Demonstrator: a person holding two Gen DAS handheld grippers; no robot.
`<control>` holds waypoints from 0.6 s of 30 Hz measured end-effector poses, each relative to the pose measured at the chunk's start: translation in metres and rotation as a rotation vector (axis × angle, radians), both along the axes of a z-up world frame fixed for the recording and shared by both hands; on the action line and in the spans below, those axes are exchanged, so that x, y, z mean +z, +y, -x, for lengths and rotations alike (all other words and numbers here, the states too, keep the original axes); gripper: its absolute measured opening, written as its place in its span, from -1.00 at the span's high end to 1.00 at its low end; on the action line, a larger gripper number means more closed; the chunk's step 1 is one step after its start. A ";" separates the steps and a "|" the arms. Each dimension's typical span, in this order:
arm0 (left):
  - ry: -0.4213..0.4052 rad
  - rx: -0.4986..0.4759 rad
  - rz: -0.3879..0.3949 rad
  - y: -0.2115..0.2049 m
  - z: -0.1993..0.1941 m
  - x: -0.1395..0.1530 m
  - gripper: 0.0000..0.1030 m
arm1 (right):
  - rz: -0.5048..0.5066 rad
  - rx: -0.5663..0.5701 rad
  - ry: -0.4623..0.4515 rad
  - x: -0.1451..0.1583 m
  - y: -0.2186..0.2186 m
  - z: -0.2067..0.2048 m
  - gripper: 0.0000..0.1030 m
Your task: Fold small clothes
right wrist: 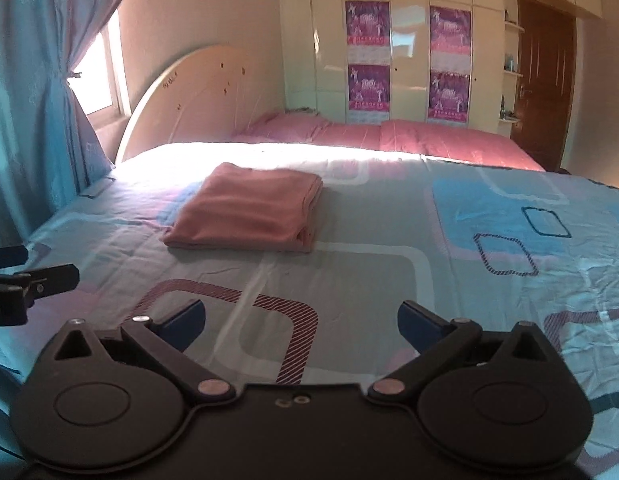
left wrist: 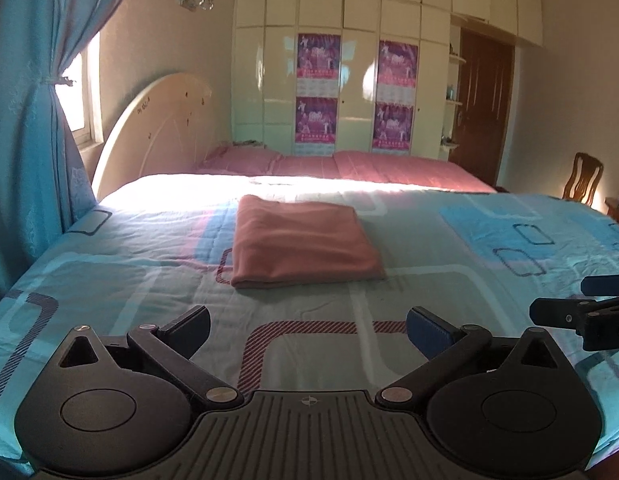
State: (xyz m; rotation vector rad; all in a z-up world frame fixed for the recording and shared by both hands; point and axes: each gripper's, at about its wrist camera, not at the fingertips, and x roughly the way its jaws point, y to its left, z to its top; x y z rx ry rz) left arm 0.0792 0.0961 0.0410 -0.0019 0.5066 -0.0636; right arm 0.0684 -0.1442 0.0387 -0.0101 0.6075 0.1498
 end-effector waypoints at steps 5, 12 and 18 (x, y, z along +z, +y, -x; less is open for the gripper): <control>-0.030 -0.020 0.000 -0.009 0.018 0.011 -1.00 | 0.002 -0.011 -0.029 0.013 -0.004 0.017 -0.99; -0.060 -0.042 -0.017 -0.023 0.029 0.020 -1.00 | 0.002 -0.031 -0.047 0.017 -0.008 0.027 -0.99; -0.065 -0.046 -0.016 -0.023 0.034 0.023 -1.00 | -0.002 -0.043 -0.054 0.018 -0.007 0.030 -0.99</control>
